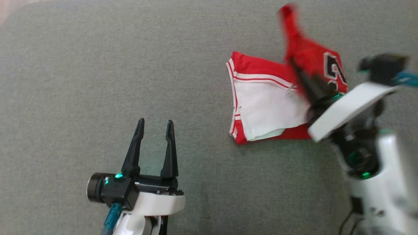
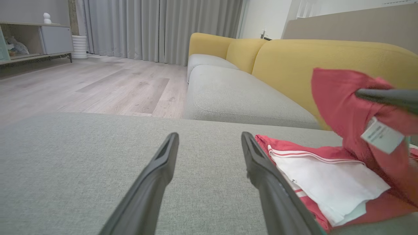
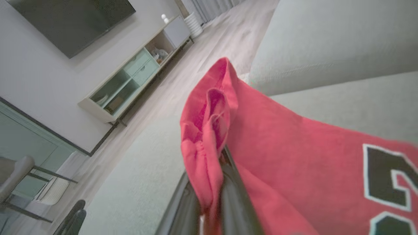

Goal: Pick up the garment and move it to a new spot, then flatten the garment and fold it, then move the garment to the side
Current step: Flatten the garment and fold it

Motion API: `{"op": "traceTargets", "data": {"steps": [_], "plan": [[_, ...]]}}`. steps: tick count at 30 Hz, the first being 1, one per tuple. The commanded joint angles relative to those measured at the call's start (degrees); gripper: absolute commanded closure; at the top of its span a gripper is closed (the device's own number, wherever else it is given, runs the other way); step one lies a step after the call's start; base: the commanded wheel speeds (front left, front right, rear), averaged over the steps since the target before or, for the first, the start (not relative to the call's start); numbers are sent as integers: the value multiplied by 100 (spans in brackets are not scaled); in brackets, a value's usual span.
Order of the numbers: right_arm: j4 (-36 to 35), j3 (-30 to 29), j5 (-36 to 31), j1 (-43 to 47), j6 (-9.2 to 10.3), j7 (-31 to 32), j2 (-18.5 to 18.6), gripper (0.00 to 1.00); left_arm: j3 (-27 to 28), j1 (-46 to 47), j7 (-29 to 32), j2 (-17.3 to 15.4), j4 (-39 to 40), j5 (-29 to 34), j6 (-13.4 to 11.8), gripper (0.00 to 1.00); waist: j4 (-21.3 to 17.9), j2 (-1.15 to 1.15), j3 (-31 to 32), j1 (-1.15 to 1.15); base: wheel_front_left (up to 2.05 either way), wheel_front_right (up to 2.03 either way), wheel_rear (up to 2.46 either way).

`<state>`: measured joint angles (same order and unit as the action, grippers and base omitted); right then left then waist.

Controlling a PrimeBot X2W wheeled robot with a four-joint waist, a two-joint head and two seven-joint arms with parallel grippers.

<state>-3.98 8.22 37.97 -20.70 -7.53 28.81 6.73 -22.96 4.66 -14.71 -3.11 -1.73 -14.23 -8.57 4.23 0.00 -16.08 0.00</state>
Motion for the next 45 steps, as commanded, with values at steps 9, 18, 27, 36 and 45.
{"op": "traceTargets", "data": {"steps": [9, 18, 27, 36, 45], "plan": [[836, 1051, -57, 107, 4, -755, -371, 0, 100, 153, -29, 23, 109, -48, 9, 0, 155, 0, 103, 0, 0, 0, 0], [1366, 1154, 362, -24, 4, -1923, -384, 0, 135, -16, -29, 24, 9, -48, 15, 0, 159, 0, 456, 0, 0, 0, 0], [1333, 387, -423, 357, 4, -3623, 390, 0, 514, -567, -29, 24, -112, 24, 85, 0, -171, 0, 1234, 0, 0, 0, 0], [2082, 588, -1534, 1347, 4, -4369, 919, 0, 866, -1025, -29, 24, -282, 134, 254, 0, -290, 0, 1806, 0, 0, 0, 0], [2023, 234, -2437, 2196, 4, -4380, 270, 0, 1158, -1412, -29, 24, -358, 154, 464, 0, -330, 0, 2022, 0, 0, 0, 0]]}}
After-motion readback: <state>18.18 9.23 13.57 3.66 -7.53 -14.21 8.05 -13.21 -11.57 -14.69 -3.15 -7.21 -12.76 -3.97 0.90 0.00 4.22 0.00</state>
